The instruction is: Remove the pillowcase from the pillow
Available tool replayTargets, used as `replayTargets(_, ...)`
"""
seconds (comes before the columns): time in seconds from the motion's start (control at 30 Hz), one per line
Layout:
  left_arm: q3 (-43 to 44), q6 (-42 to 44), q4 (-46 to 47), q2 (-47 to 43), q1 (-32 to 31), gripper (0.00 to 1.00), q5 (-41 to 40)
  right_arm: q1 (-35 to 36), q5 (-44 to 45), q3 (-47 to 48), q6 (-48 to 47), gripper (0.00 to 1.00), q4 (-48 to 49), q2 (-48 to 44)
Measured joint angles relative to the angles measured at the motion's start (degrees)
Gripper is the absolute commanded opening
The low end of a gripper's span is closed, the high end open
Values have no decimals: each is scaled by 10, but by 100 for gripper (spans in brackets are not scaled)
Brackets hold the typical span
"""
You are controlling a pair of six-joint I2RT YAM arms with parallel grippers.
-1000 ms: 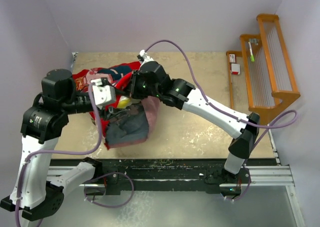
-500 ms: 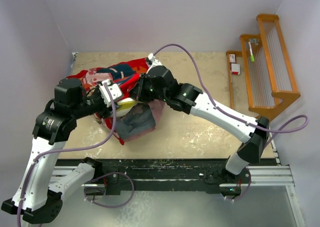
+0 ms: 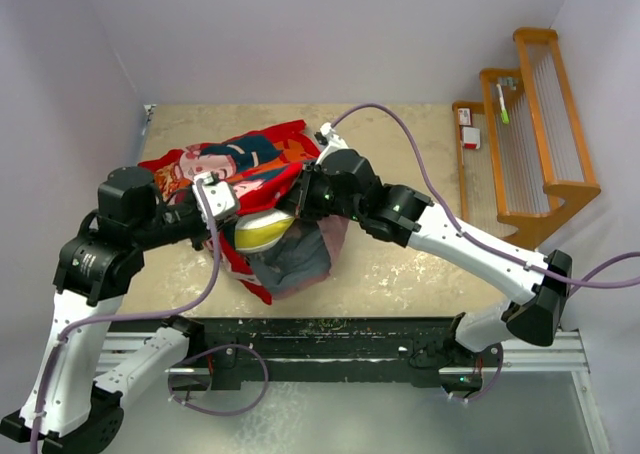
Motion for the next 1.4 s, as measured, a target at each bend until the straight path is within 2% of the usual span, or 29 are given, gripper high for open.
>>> replayTargets(0.07, -19, 9, 0, -4, 0, 0, -13, 0, 0, -1, 0, 0, 0, -1)
replayTargets(0.27, -101, 12, 58, -25, 0, 0, -99, 0, -14, -21, 0, 0, 14, -12)
replayTargets(0.47, -234, 59, 237, -26, 0, 0, -265, -3, -47, -107, 2, 0, 79, -72)
replayTargets(0.53, -276, 78, 296, -14, 3, 0, -288, -3, -55, -137, 6, 0, 92, -104)
replayTargets(0.63, -307, 89, 339, 14, 30, 15, -285, -2, -58, -159, 12, 0, 96, -143)
replayTargets(0.67, -307, 87, 346, 24, 48, 18, -277, -2, -61, -162, 16, 0, 95, -153)
replayTargets(0.7, -306, 87, 351, 31, 64, 26, -272, -2, -61, -164, 18, 0, 95, -160)
replayTargets(0.73, -301, 85, 350, 38, 82, 40, -261, -2, -61, -166, 22, 0, 95, -170)
replayTargets(0.83, -268, 81, 319, 45, 117, 98, -222, -2, -55, -166, 29, 0, 93, -187)
replayTargets(0.87, -254, 78, 304, 42, 122, 99, -209, -2, -50, -164, 31, 0, 90, -189)
replayTargets(0.93, -170, 55, 251, 13, 130, 99, -150, -2, -30, -137, 33, 0, 58, -179)
replayTargets(1.1, 105, 10, 148, 42, 132, 99, -9, -2, -8, -36, 32, 0, 27, -97)
replayTargets(1.17, 188, 6, 127, 52, 132, 99, 56, -2, -6, 1, 32, 0, 25, -64)
replayTargets(1.27, 216, 13, 68, 35, 132, 99, 144, -2, -3, 48, 30, 0, 24, -23)
replayTargets(1.4, 168, 48, -24, 21, 132, 99, 198, -1, -1, 88, 25, 0, 25, 17)
